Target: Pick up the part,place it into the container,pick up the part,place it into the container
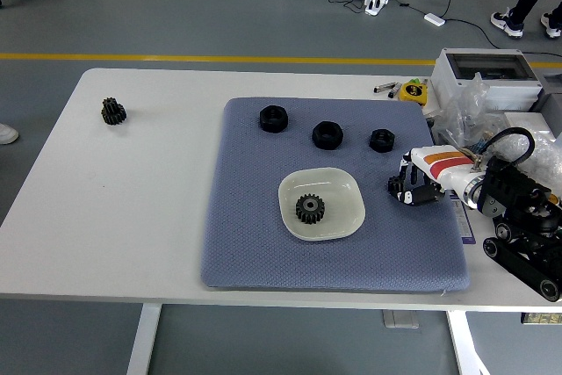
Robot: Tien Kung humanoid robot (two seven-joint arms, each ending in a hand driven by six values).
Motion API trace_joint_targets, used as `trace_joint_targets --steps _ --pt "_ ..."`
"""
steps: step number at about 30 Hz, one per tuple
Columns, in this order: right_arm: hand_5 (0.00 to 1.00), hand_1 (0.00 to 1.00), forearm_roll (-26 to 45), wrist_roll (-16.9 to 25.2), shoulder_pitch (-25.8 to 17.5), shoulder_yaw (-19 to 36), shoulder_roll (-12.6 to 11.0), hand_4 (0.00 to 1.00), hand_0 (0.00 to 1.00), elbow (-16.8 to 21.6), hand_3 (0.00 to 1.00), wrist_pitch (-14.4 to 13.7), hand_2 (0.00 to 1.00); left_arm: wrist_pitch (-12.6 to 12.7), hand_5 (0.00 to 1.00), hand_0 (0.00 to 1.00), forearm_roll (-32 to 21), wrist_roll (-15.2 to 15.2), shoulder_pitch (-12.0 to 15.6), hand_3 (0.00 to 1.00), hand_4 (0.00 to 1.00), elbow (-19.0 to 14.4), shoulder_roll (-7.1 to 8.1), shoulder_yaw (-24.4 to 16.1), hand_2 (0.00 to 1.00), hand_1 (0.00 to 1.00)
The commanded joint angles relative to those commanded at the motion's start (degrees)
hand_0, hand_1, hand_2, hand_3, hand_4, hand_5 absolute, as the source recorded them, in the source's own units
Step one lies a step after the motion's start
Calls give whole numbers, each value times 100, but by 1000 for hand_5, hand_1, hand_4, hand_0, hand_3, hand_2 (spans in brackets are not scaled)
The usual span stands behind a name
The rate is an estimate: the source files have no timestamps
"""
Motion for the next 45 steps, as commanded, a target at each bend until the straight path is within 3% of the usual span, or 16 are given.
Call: trace_joint_targets --steps 9,10,15,16,21,22,38,45 --pt "396 295 -2 8 -23 30 -29 729 143 36 482 -17 396 -2 655 764 133 23 11 800 773 1 0 -88 853 803" --pt "359 229 -3 9 -27 33 -34 760 92 45 472 -17 342 -3 653 764 170 29 12 798 772 1 0 -121 852 802" --pt "359 229 -19 13 -40 51 -55 760 92 75 472 -2 342 -7 653 764 213 34 11 798 772 1 4 -150 852 802" --pt "320 165 -26 14 -41 53 -59 798 42 79 415 4 278 -8 653 764 206 33 9 796 771 1 4 -142 852 802" --pt "320 165 -96 33 -68 78 -91 798 42 147 415 53 278 -10 653 764 171 26 -2 796 771 1 8 -95 852 802" --pt "352 97 -110 32 -72 83 -93 750 2 154 345 59 225 -10 652 764 170 26 -3 794 771 1 8 -93 850 801" --pt "374 45 -266 -34 -117 200 -151 710 2 310 286 132 164 -29 652 763 260 44 -6 792 770 1 23 -114 848 799" --pt "378 35 -409 -100 -131 398 -240 708 2 727 277 137 156 -27 652 763 277 45 -10 789 770 1 24 -128 847 798"
